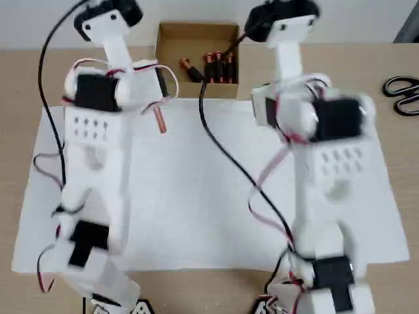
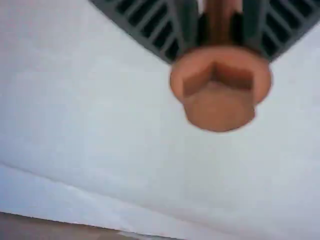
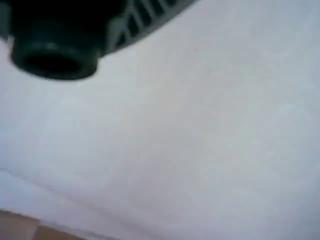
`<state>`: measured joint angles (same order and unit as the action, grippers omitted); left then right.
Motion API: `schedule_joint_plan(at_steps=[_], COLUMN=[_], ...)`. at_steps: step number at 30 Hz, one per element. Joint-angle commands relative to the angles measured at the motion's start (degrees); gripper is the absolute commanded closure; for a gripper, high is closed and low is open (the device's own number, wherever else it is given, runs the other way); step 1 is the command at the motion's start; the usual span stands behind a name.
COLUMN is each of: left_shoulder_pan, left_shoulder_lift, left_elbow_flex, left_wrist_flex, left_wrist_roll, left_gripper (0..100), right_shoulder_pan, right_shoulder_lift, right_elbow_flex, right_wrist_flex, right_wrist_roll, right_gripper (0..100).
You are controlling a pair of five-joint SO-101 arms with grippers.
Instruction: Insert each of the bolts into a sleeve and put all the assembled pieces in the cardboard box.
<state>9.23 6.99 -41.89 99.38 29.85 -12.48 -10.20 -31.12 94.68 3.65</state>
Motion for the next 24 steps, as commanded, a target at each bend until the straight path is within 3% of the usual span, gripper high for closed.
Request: schedule_joint_plan(at_steps=[1, 9, 13, 16, 20, 24], left_shoulder_pan=[4.8, 7.0, 6.9, 6.6, 6.9, 8.4], left_shoulder_lift=[-12.4, -24.8, -27.3, -28.4, -28.5, -28.8], left_elbow_flex=[2.8, 18.4, 25.7, 30.1, 37.8, 42.2], left_wrist_flex=[1.1, -1.9, -8.1, -17.8, -32.2, -36.0], left_wrist_roll=[-3.5, -4.3, -4.1, -4.2, -4.2, -4.0], left_gripper=[99, 99, 99, 99, 99, 99], right_shoulder_pan=[-0.1, 0.0, 0.0, 0.0, -0.2, -4.2], right_shoulder_lift=[-13.0, -35.7, -42.5, -44.3, -44.6, -44.7], right_elbow_flex=[3.2, 20.8, 34.5, 49.1, 66.1, 76.0], right_wrist_flex=[0.6, 0.0, -4.1, -12.5, -32.9, -44.2], right_wrist_roll=[0.5, 0.5, 0.5, 0.5, 0.1, 0.0], right_gripper=[99.5, 99.5, 99.5, 99.5, 99.5, 99.4])
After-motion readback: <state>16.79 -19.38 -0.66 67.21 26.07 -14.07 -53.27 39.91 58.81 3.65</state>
